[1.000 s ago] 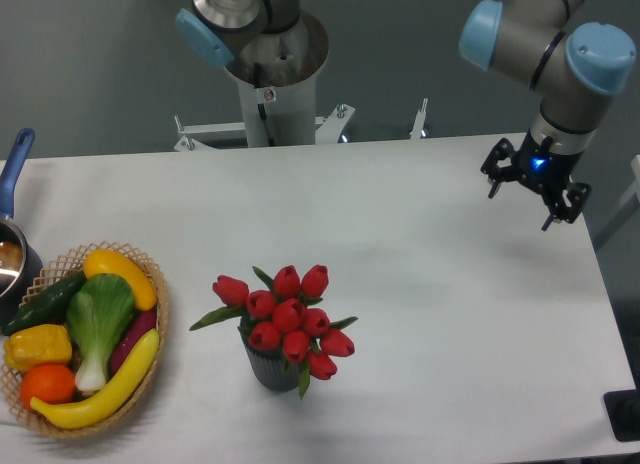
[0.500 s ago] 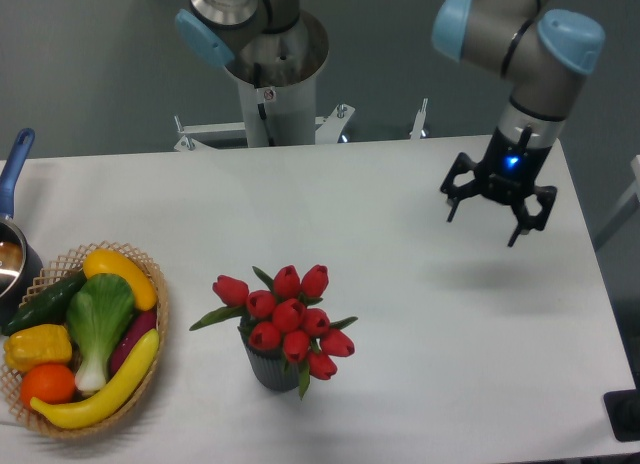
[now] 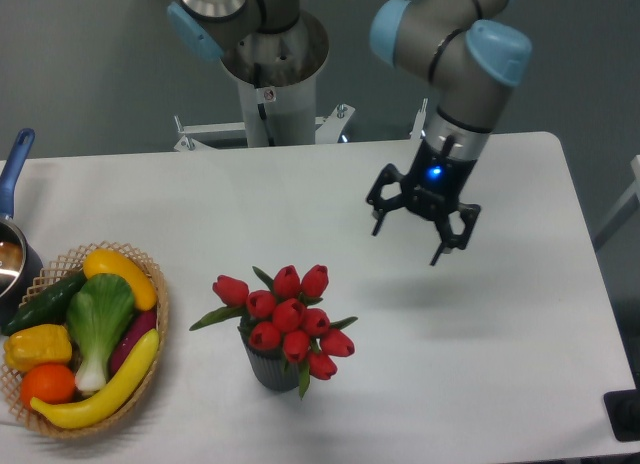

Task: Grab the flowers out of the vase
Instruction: 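Move the open right gripper toward the red tulips in the vase, then lower the open right gripper onto the tulip stems and close it, then lift the gripped tulips up out of the grey vase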

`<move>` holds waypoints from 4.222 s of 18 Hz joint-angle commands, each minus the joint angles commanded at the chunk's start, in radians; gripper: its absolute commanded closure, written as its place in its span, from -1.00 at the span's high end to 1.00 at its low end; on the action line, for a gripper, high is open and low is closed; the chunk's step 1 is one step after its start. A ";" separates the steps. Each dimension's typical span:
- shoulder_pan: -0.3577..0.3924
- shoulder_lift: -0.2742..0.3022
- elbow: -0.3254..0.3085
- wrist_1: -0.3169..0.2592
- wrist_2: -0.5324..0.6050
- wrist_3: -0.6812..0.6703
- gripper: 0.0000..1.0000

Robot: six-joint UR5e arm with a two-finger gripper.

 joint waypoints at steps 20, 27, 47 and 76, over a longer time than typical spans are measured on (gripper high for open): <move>-0.112 -0.132 0.092 0.103 -0.362 -0.012 1.00; -0.123 -0.143 0.091 0.103 -0.362 -0.018 0.51; -0.115 -0.061 0.103 0.103 -0.430 -0.170 -1.00; 0.024 0.011 0.318 0.097 -0.448 -0.472 -1.00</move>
